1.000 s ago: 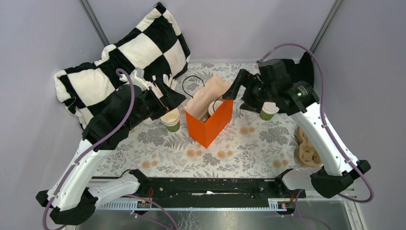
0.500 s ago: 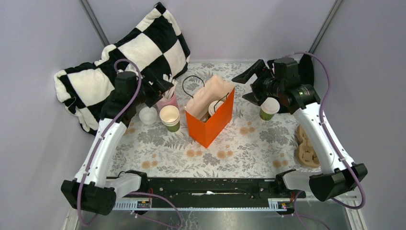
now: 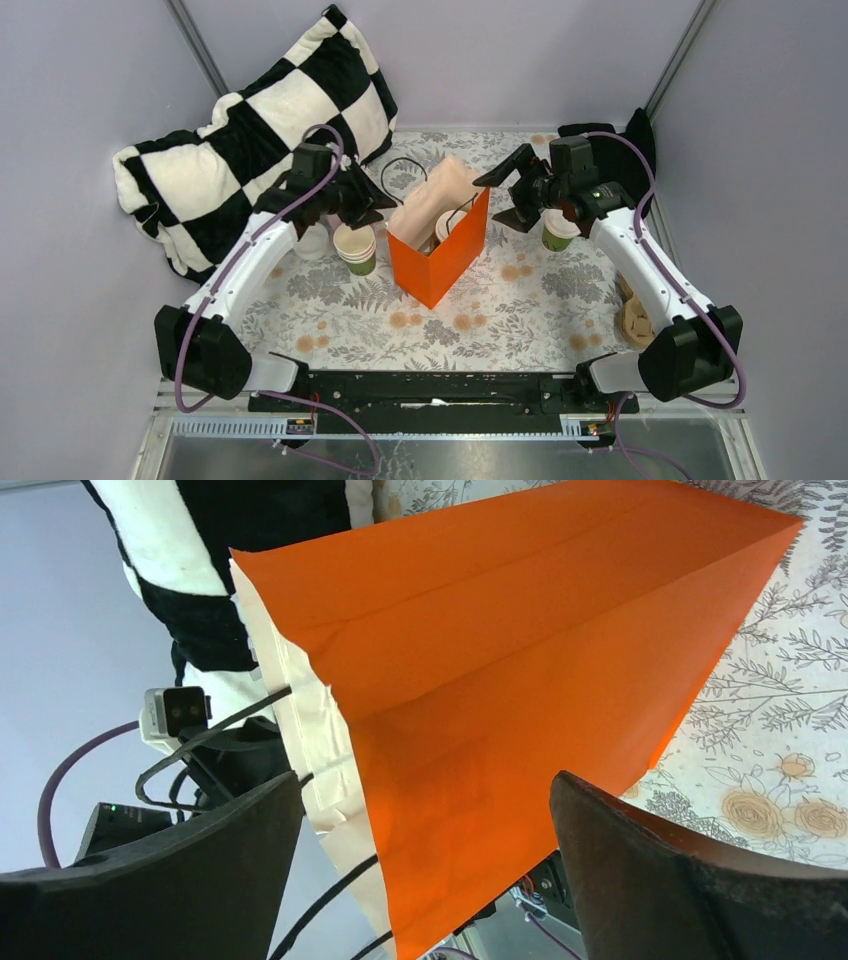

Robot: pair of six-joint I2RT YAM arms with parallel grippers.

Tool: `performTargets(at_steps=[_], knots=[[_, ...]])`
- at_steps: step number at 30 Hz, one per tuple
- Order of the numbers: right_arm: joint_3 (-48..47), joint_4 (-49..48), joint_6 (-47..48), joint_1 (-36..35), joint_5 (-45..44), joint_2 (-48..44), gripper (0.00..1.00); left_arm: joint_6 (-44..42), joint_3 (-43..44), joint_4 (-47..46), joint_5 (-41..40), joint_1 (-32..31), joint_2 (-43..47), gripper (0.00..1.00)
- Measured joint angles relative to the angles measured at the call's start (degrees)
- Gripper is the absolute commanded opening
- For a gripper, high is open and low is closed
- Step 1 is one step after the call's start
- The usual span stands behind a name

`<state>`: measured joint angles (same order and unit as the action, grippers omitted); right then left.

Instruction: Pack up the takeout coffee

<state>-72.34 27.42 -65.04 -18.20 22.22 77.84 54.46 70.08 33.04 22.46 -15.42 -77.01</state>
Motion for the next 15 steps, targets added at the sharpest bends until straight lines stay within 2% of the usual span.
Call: performTargets(at_steps=[10, 15], knots=[[-0.1, -5.1, 0.0, 0.0, 2.8, 5.3, 1.0, -1.0, -1.2, 3.1, -2.3, -8.6, -0.7, 0.48], [-5.6, -4.0, 2.3, 0.0, 4.5, 10.2, 1.0, 2.9, -4.4, 2.9, -2.9, -12.8, 0.0, 0.48]])
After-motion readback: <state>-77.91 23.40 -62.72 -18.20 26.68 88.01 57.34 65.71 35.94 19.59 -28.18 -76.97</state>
